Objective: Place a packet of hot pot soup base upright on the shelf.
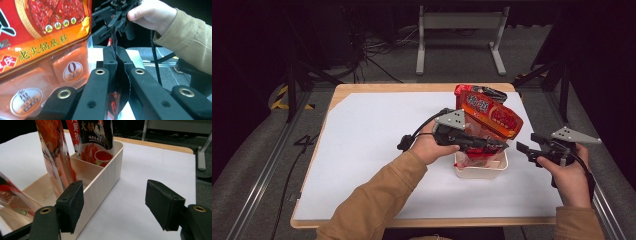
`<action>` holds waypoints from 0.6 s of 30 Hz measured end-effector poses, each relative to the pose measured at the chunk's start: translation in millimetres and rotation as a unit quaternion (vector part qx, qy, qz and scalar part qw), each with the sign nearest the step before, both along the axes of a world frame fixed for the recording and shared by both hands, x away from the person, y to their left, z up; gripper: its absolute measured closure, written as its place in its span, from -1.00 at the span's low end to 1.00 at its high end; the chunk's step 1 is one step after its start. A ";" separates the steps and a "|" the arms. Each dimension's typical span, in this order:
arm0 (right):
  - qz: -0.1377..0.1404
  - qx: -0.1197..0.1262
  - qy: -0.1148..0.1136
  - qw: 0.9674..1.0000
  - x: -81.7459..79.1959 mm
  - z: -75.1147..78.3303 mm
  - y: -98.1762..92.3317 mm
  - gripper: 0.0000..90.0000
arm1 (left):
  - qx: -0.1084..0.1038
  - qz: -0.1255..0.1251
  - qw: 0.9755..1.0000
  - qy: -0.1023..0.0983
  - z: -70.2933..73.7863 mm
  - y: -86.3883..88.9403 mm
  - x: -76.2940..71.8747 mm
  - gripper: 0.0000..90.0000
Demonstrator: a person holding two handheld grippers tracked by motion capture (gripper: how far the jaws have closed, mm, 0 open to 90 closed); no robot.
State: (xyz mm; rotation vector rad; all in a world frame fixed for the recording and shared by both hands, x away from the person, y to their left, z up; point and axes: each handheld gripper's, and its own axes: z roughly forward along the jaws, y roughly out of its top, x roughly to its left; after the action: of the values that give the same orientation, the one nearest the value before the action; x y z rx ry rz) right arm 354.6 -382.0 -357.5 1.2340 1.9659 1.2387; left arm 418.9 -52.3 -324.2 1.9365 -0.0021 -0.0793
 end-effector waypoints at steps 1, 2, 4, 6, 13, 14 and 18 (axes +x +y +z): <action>0.000 0.000 0.001 1.000 0.0 -0.1 0.0 -0.30 | -0.001 0.001 1.000 -0.002 -0.2 -1.0 0.3 0.98; 0.001 0.000 0.000 1.000 0.2 -0.3 0.1 -0.30 | -0.001 0.002 1.000 -0.003 -0.8 -1.8 0.8 0.98; 0.001 -0.001 0.001 1.000 0.4 -0.7 0.1 -0.30 | 0.002 0.009 1.000 -0.004 -4.0 -3.7 2.8 0.98; 0.001 -0.001 0.002 1.000 0.5 -1.0 -0.3 -0.30 | -0.001 0.011 1.000 0.000 -6.6 -4.2 3.5 0.98; 0.000 0.001 0.003 1.000 0.6 -1.5 -0.8 -0.30 | -0.007 0.015 1.000 0.002 -8.2 -6.5 3.5 0.98; 0.000 0.001 0.003 1.000 0.6 -1.4 -0.7 -0.31 | -0.008 0.013 1.000 -0.002 -7.5 -7.5 2.1 0.98; -0.001 0.002 0.004 1.000 1.0 -1.8 -0.4 -0.31 | -0.008 0.009 1.000 -0.007 -6.7 -9.4 0.9 0.97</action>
State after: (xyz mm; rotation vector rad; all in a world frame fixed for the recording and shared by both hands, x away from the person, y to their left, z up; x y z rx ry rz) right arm 355.6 -382.4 -359.3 1.2429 1.9689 1.2390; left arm 419.9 -61.7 -330.9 1.9214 0.0057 -0.0539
